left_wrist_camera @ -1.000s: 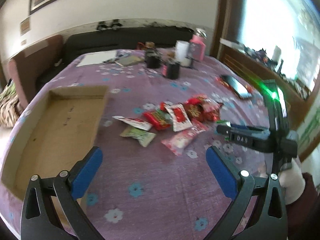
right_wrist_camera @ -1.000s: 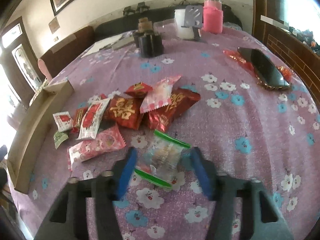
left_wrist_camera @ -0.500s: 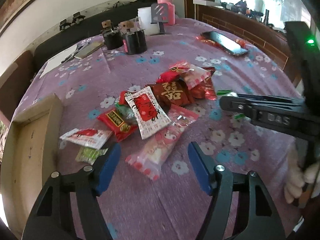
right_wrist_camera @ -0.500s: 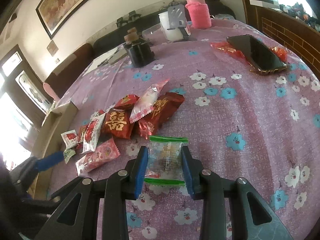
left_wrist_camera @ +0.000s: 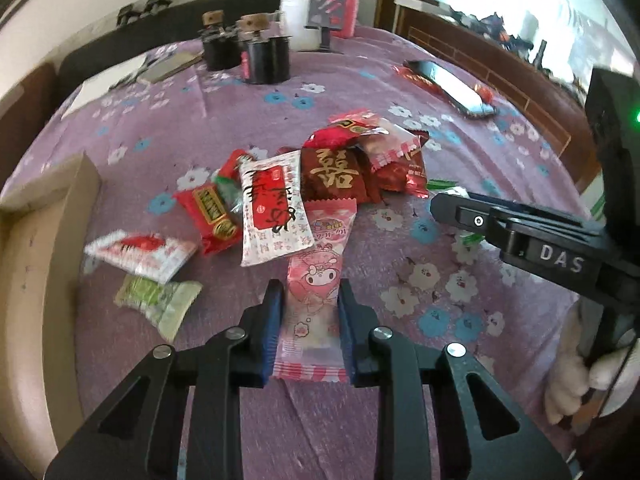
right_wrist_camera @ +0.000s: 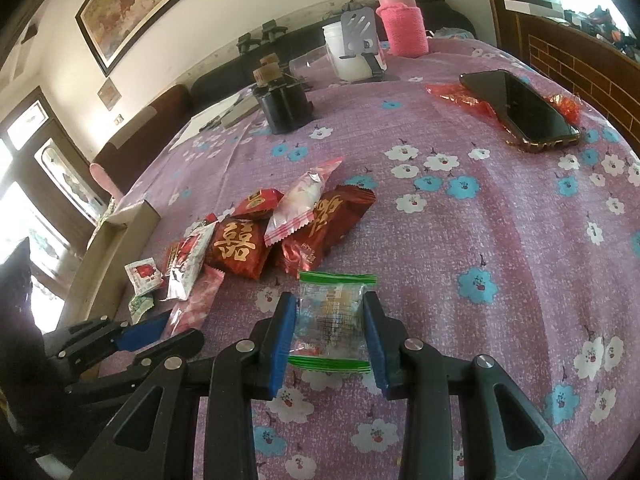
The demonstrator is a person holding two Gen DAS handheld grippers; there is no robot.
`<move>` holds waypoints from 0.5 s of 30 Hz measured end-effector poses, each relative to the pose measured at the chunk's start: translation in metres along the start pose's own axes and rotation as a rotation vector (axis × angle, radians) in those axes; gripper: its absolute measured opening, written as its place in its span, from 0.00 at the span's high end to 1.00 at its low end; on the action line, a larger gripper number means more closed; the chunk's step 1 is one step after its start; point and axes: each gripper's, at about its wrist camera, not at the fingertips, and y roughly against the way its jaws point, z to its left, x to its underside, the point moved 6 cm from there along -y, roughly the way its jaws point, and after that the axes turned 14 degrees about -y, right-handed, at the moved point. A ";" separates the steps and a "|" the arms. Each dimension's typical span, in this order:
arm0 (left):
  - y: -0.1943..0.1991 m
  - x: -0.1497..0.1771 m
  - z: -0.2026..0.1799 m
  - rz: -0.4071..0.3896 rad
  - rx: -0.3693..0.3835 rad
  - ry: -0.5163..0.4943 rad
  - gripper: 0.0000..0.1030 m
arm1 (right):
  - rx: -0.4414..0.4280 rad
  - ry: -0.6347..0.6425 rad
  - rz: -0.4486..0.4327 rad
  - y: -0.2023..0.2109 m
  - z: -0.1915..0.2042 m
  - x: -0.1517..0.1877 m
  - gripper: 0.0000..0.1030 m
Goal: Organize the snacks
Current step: 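Carry both snacks to the cardboard tray and open both tools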
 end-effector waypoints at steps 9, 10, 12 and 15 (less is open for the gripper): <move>0.068 0.019 0.003 -0.125 0.061 0.092 0.79 | 0.009 0.019 -0.025 0.002 0.003 0.000 0.66; 0.077 0.021 0.005 -0.140 0.063 0.101 0.79 | 0.015 0.023 -0.033 0.003 0.003 0.001 0.66; 0.094 0.026 0.012 -0.169 0.067 0.125 0.79 | 0.027 0.031 -0.048 0.005 0.005 0.001 0.66; 0.117 0.033 0.027 -0.207 0.063 0.162 0.79 | 0.029 0.050 -0.059 0.007 0.009 0.002 0.66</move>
